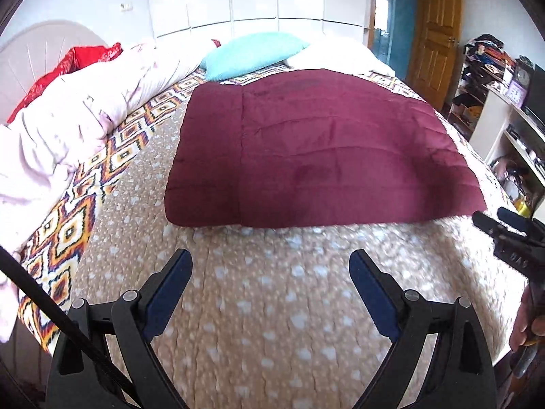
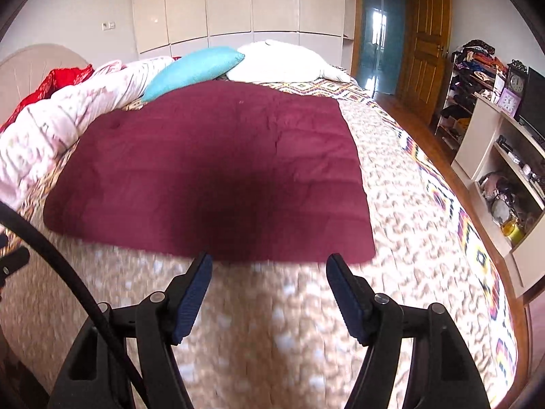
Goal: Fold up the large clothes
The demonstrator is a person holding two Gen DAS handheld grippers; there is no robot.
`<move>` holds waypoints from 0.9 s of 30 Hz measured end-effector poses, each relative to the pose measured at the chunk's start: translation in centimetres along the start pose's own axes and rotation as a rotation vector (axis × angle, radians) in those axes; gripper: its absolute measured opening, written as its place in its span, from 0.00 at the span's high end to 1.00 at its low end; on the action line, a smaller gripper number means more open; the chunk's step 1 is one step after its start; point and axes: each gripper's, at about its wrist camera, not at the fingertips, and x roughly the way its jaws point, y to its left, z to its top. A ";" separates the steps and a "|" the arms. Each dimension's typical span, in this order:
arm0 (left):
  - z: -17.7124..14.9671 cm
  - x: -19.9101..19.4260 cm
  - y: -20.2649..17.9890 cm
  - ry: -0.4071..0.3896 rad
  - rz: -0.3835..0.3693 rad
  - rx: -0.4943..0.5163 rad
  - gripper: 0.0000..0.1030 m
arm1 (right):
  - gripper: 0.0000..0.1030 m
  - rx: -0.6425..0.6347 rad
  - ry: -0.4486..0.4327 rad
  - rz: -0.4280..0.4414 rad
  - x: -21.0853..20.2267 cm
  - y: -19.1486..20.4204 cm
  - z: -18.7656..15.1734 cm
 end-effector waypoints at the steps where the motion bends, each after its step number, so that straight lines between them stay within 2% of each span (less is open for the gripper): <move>1: -0.3 -0.5 -0.3 -0.001 -0.001 0.006 0.09 | 0.27 -0.001 0.002 0.000 -0.2 0.0 -0.3; 11: -1.5 -1.2 -1.8 0.018 -0.009 0.036 0.09 | 0.26 0.022 0.023 0.028 -1.1 0.5 -2.1; 23: -0.8 0.0 -1.9 0.024 0.005 0.039 0.09 | 0.25 0.086 0.070 0.042 1.0 -0.6 -2.6; 27: -0.9 -0.1 -1.7 -0.004 0.017 0.035 0.09 | 0.25 0.078 0.089 0.047 1.5 -0.2 -3.1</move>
